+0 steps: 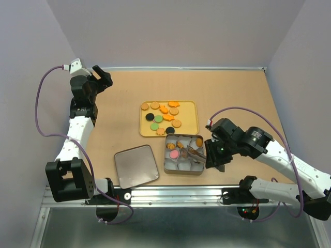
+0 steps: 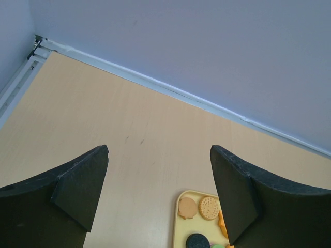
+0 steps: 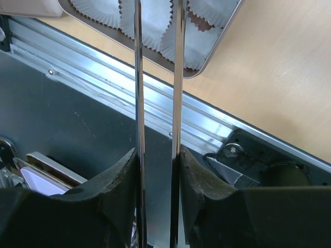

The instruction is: Pack the cookies

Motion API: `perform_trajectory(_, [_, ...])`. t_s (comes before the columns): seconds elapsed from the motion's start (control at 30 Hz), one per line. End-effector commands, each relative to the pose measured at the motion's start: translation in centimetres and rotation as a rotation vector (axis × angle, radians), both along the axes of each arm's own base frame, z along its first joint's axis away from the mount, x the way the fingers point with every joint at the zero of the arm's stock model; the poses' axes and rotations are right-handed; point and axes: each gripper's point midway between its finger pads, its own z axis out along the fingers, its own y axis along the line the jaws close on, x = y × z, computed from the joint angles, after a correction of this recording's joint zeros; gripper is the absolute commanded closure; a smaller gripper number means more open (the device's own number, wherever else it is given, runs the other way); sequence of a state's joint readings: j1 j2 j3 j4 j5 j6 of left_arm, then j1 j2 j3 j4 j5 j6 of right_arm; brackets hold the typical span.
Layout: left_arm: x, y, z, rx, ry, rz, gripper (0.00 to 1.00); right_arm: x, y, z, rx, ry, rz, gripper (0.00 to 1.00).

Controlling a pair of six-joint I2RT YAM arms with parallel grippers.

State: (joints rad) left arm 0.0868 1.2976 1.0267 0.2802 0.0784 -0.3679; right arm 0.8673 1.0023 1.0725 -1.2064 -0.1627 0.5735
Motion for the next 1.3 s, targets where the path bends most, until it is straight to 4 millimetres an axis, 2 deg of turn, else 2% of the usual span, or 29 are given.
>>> perform_trajectory(0.0, [-0.4, 0.1, 2.1, 0.016, -0.068, -0.003, 0.09, 1.5, 1.1, 1.1, 0.049, -0.074, -0.011, 0.61])
perform_trajectory(0.23, [-0.5, 0.0, 2.0, 0.017, -0.067, -0.005, 0.09, 1.9, 1.8, 1.6, 0.069, -0.086, -0.005, 0.53])
perform_trajectory(0.4, [-0.5, 0.1, 2.0, 0.019, -0.066, -0.002, 0.09, 2.2, 2.2, 2.5, 0.085, -0.097, -0.007, 0.52])
perform_trajectory(0.6, [-0.5, 0.0, 2.0, 0.018, -0.068, -0.005, 0.09, 2.2, 4.0, 7.1, 0.206, -0.123, 0.038, 0.52])
perform_trajectory(0.7, [-0.3, 0.0, 1.7, 0.017, -0.062, -0.008, 0.09, 2.1, 5.1, 8.6, 0.252, -0.12, 0.082, 0.52])
perform_trajectory(0.73, [-0.3, 0.0, 1.8, 0.015, -0.062, -0.008, 0.09, 2.6, 5.7, 9.4, 0.26, -0.136, 0.087, 0.52])
perform_trajectory(0.83, [-0.3, 0.2, 1.8, 0.017, -0.062, 0.0, 0.09, 4.3, 6.6, 10.1, 0.254, -0.188, 0.078, 0.52])
perform_trajectory(0.87, [-0.3, 0.1, 1.9, 0.021, -0.065, 0.0, 0.09, 6.0, 7.2, 10.0, 0.225, -0.225, 0.054, 0.52])
perform_trajectory(0.97, [-0.4, 0.3, 2.2, 0.023, -0.071, 0.004, 0.09, 8.8, 8.4, 9.3, 0.16, -0.265, 0.037, 0.52])
perform_trajectory(1.07, [-0.5, 0.3, 2.1, 0.028, -0.066, 0.008, 0.09, 12.9, 10.4, 8.2, 0.064, -0.309, -0.009, 0.52])
perform_trajectory(1.17, [-0.6, 0.3, 2.3, 0.03, -0.072, 0.008, 0.09, 15.2, 11.3, 7.5, 0.017, -0.345, -0.009, 0.51])
perform_trajectory(1.27, [-0.7, 0.4, 2.4, 0.033, -0.075, 0.011, 0.09, 17.7, 11.9, 5.8, -0.022, -0.346, -0.015, 0.49])
